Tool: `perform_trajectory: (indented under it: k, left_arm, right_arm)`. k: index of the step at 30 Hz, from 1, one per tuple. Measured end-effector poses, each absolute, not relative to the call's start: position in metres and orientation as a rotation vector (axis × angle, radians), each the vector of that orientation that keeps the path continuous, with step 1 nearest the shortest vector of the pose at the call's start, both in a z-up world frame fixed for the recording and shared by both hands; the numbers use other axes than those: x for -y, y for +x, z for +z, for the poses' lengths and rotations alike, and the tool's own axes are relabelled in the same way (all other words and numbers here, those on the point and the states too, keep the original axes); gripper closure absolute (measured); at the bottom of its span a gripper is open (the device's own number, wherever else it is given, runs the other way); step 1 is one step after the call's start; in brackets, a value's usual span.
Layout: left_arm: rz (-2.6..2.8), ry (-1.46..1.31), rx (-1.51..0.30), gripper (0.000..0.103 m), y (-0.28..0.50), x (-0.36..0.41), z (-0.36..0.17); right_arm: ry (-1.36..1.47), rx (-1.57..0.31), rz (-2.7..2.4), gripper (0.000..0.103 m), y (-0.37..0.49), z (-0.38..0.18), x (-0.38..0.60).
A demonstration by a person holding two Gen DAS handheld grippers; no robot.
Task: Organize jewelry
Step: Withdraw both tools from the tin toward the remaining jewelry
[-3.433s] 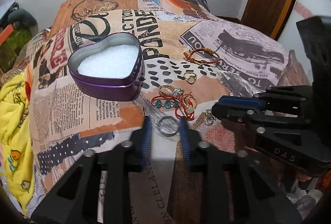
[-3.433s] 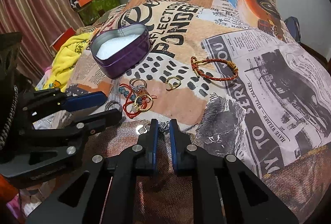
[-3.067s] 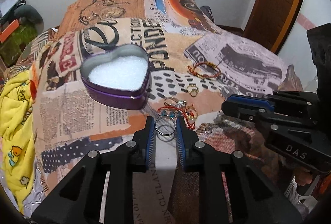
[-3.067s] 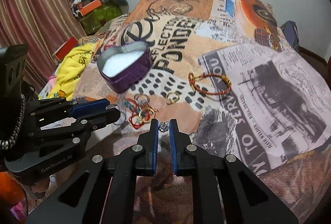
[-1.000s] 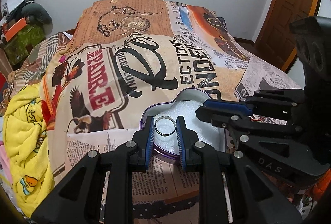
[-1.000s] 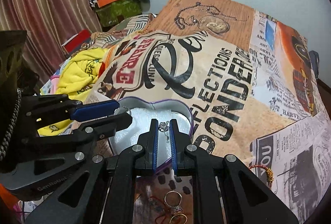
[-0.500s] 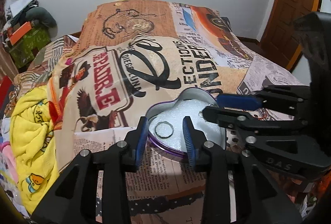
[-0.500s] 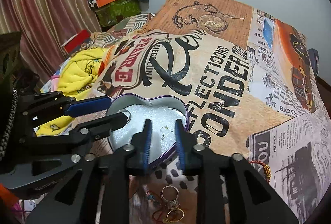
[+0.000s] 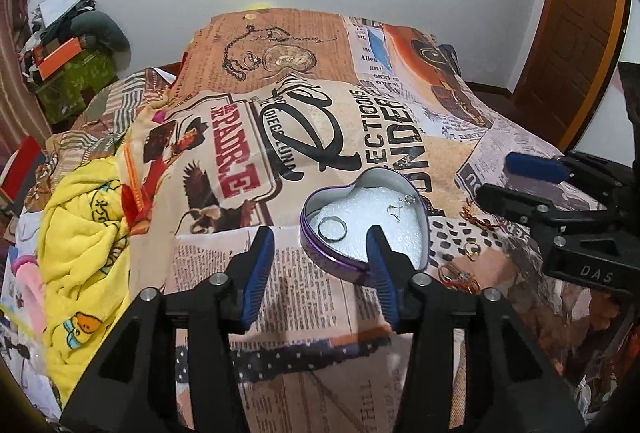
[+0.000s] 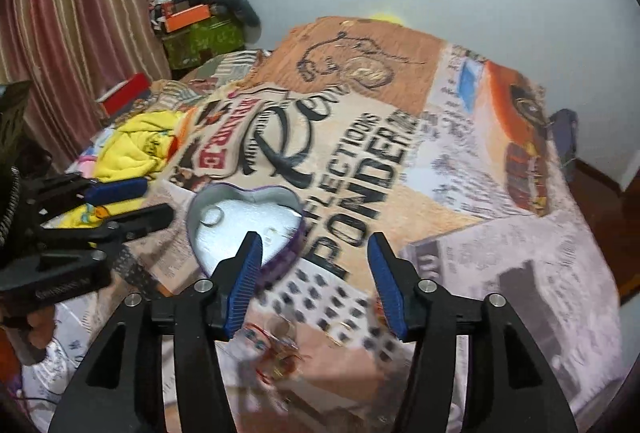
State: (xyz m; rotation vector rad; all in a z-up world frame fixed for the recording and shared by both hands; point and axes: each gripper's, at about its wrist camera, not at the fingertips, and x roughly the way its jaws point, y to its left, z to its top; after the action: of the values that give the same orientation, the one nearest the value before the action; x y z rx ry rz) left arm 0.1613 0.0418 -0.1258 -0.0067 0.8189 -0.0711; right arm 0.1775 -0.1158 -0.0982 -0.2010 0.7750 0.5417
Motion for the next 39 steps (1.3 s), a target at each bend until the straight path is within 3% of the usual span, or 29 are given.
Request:
perform_trajectory:
  k: [6,23,26,28,31,35,39]
  left_arm:
    - [-0.085,-0.002,-0.835,0.051,0.151,-0.028,-0.125]
    - [-0.198,0.017,-0.959,0.051,0.137,0.024,-0.161]
    - [-0.202,0.022,-0.974,0.051,0.135,0.026,-0.166]
    - [-0.203,0.022,-0.981,0.051,0.133,0.025,-0.168]
    - [-0.199,0.019,-0.988,0.051,0.130,0.022,-0.170]
    - [-0.206,0.001,-1.002,0.051,0.129,0.017,-0.173]
    - [-0.213,-0.011,-1.013,0.051,0.130,0.016,-0.177]
  right_arm:
    - [-0.283,-0.715,0.439,0.040,0.159,-0.092,0.131]
    - [-0.182,-0.876,0.488,0.040,0.123,-0.119,0.178]
    - [-0.162,-0.910,0.537,0.054,0.117,-0.130,0.172]
    - [-0.140,-0.955,0.582,0.070,0.116,-0.140,0.167]
    - [-0.103,-1.003,0.630,0.077,0.117,-0.152,0.160]
    - [-0.092,-1.023,0.650,0.079,0.117,-0.161,0.151]
    - [-0.114,-1.015,0.632,0.089,0.119,-0.163,0.146]
